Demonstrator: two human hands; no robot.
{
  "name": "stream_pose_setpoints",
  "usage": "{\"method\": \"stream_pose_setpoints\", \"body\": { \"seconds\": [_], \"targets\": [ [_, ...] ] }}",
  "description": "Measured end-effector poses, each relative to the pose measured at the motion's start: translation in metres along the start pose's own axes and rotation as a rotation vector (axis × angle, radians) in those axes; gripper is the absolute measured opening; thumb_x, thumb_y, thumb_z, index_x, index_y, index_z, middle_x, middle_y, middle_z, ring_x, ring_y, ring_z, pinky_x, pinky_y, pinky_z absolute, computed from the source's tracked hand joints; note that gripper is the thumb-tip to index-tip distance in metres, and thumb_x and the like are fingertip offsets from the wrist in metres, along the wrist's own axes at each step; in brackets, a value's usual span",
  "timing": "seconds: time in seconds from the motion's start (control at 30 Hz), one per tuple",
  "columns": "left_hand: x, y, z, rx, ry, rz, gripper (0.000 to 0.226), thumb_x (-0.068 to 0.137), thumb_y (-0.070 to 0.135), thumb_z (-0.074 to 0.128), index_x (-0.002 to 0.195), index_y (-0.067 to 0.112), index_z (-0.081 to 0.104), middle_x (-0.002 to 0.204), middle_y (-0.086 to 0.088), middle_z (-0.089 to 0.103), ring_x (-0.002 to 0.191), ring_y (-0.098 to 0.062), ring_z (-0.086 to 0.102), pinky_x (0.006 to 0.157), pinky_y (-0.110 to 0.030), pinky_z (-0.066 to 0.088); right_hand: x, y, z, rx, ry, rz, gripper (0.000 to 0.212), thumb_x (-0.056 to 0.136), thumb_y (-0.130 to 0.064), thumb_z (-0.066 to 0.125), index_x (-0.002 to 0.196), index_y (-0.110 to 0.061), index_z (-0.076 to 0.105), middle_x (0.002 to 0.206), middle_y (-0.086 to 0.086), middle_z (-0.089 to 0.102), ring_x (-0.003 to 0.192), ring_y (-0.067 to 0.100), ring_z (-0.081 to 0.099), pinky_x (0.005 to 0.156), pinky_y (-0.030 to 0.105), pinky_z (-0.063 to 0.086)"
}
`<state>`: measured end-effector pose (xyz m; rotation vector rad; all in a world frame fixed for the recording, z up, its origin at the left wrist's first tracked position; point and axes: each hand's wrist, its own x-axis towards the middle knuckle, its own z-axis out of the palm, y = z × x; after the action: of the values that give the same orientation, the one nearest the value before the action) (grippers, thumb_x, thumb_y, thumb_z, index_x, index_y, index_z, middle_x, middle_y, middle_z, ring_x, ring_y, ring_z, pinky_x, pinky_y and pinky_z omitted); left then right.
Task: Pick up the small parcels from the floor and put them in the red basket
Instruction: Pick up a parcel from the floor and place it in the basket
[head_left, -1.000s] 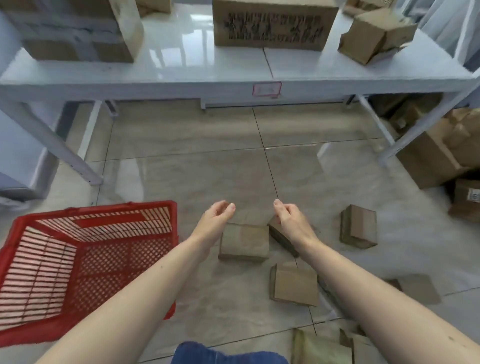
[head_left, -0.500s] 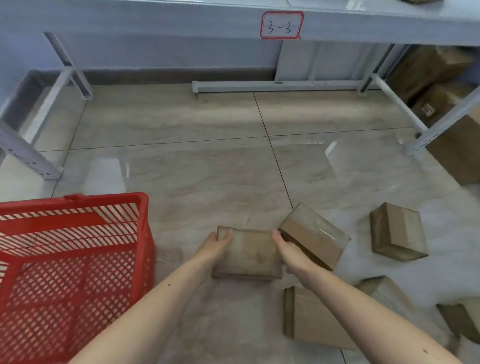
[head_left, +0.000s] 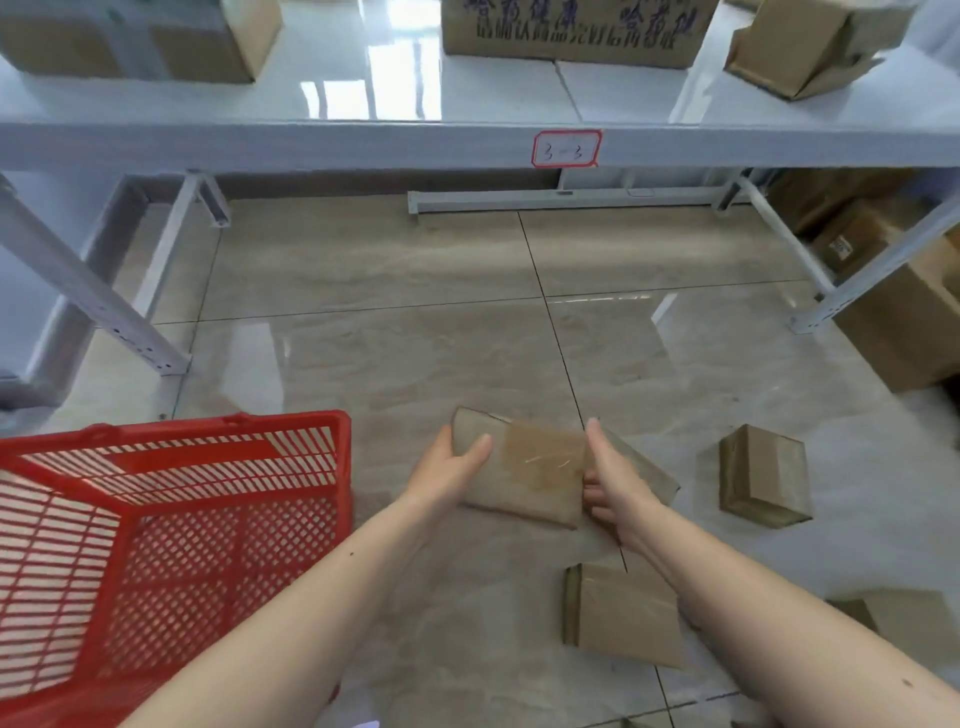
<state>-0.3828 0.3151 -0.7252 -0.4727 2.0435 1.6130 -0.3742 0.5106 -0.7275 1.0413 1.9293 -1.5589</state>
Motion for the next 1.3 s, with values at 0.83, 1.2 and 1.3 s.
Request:
{"method": "stream_pose_setpoints", "body": {
  "seconds": [0.83,1.2,1.3],
  "targets": [
    [-0.261,0.161,-0.31,-0.117,0.222,0.003,0.067,0.096,0.043,0.05,0.151,0.012,0.027,0.154,-0.001,0.032,0.14,-0.017,0.033,0.106,-0.025,0.027,-0.34,-0.21,0.15,-0.126,-0.213,-0.033,0.075,0.083,-0.076,0.038,0.122,-0.015,0.061,0.118,0.003,0.067,0.106,0.022,0.062,0.103,0.046,0.039],
    [-0.226,0.049,-0.439,-0.103,0.151,-0.086,0.088,0.073,0.075,0.055,0.144,0.025,0.039,0.144,0.011,0.048,0.131,-0.016,0.048,0.111,-0.042,0.038,-0.335,-0.165,0.304,-0.039,-0.215,0.009,0.067,0.091,-0.066,0.037,0.121,-0.01,0.059,0.114,0.004,0.063,0.1,0.02,0.062,0.094,0.038,0.043],
    [-0.21,0.022,-0.445,-0.128,0.152,-0.094,0.063,0.096,0.045,0.05,0.149,0.018,0.032,0.137,0.014,0.043,0.132,-0.014,0.045,0.112,-0.034,0.035,-0.307,-0.142,0.332,-0.074,-0.225,0.047,0.082,0.086,-0.074,0.035,0.141,-0.013,0.046,0.145,0.009,0.049,0.128,0.029,0.051,0.105,0.044,0.035]
  ]
}}
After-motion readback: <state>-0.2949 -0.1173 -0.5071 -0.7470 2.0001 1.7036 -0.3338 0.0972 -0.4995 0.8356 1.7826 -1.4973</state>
